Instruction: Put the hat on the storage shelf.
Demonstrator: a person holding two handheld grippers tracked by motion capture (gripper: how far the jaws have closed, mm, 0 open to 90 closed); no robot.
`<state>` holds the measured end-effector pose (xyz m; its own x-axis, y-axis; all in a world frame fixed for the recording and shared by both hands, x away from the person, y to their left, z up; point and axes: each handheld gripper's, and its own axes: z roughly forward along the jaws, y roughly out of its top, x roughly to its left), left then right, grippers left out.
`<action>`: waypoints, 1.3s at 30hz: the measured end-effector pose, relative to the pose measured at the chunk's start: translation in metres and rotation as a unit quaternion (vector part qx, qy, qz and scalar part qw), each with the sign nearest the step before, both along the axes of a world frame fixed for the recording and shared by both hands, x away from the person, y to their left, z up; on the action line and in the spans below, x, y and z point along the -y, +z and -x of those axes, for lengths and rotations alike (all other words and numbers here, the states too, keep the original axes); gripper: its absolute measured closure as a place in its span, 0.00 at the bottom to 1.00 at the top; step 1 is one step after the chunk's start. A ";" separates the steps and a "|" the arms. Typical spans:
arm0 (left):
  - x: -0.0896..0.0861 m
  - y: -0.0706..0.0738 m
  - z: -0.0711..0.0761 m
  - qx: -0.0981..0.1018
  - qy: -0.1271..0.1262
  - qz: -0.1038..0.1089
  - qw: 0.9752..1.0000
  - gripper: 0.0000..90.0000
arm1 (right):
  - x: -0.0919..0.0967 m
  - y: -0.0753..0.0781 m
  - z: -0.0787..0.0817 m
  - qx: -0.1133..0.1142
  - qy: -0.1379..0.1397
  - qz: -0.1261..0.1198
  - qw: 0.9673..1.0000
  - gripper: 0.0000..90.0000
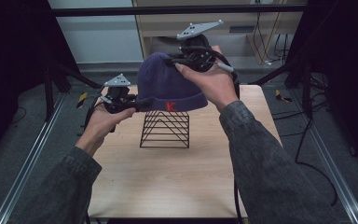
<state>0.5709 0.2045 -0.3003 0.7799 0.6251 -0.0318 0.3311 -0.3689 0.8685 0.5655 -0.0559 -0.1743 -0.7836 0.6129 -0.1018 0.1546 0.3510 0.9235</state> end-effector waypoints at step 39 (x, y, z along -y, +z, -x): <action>-0.010 -0.032 0.009 0.001 0.058 -0.069 0.996 0.71 | 0.001 -0.061 -0.026 -0.045 -0.003 0.020 0.999 0.89</action>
<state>0.5614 0.2142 -0.3328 0.7020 0.7095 0.0626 0.3760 -0.4438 0.8134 0.5918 -0.0565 -0.2356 -0.7874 0.6138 -0.0560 0.2384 0.3870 0.8907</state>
